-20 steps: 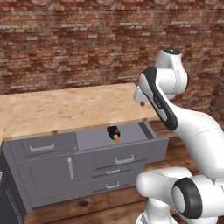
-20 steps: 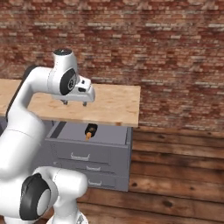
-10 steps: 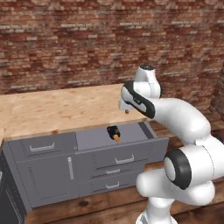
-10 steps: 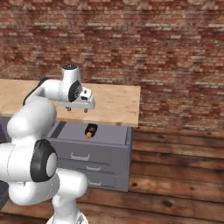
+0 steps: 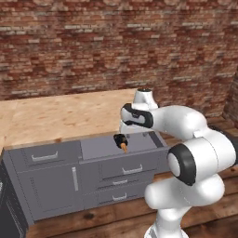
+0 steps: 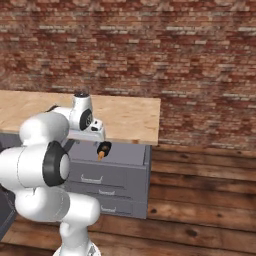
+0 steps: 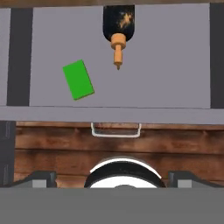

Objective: Restock the sink supplies by placing the sponge and soap dispenser on the counter and next to the sink. Make sure the soap dispenser is upright.

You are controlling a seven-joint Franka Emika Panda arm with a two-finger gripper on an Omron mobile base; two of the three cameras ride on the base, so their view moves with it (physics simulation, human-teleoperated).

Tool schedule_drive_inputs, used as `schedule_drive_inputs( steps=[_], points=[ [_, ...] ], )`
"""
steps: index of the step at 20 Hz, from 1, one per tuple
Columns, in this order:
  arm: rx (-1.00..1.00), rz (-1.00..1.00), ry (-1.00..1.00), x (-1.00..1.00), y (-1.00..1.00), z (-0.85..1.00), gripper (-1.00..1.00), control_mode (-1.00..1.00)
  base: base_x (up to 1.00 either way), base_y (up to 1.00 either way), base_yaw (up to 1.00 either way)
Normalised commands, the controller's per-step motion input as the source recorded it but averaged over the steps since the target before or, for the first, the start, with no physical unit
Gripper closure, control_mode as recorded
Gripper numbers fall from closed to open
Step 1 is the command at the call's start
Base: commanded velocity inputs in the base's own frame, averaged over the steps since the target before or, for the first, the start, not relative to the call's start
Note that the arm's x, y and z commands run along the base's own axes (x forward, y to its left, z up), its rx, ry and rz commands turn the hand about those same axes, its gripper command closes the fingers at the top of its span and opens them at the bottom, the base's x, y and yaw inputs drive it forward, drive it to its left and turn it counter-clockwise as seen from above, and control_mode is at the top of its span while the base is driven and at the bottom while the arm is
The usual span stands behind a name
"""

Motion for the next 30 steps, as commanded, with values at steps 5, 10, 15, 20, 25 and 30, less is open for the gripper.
schedule_drive_inputs(
  steps=[5,10,15,20,25,30],
  points=[
    [0.00,0.00,0.05,0.07,0.01,-0.50,-1.00,-1.00,0.00,0.00,0.00],
    [0.00,0.00,0.02,0.42,0.00,-0.34,-1.00,-1.00,0.00,0.00,0.00],
    [0.00,0.00,0.04,0.47,0.00,-0.36,-1.00,-1.00,0.00,0.00,0.00],
    [0.00,0.00,0.07,0.34,0.00,-0.39,-1.00,-1.00,0.00,0.00,0.00],
    [0.00,0.00,0.07,0.35,0.00,-0.34,-1.00,-1.00,0.00,0.00,0.00],
    [0.00,0.00,0.12,0.38,0.00,-0.36,-1.00,-1.00,0.00,0.00,0.00]
  ],
)
